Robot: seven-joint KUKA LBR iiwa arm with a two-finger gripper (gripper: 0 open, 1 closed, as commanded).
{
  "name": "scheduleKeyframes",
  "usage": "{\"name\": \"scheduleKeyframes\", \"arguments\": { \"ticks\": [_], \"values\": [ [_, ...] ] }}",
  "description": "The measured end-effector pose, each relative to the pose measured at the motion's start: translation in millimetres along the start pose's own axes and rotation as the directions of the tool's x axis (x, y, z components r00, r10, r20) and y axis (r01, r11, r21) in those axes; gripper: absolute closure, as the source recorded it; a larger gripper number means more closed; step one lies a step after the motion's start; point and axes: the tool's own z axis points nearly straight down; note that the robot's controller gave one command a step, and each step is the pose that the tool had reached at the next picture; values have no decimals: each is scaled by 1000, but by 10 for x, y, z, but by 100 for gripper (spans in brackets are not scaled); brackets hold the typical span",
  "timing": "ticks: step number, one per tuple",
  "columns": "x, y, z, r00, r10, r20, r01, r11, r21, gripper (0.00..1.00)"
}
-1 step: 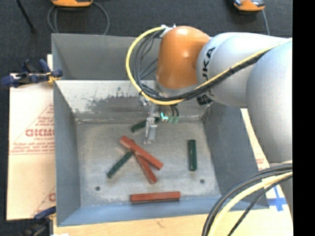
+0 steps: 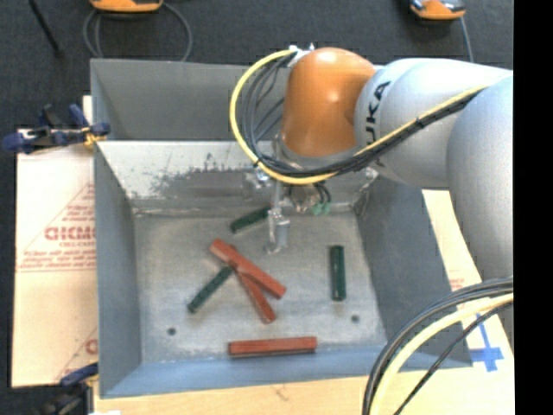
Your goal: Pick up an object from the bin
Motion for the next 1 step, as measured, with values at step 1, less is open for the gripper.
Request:
{"name": "scheduleKeyframes", "arguments": {
  "ticks": [1],
  "values": [
    [3, -45, 747, 999, 47, -3, -47, 999, -3, 0]
  ]
}}
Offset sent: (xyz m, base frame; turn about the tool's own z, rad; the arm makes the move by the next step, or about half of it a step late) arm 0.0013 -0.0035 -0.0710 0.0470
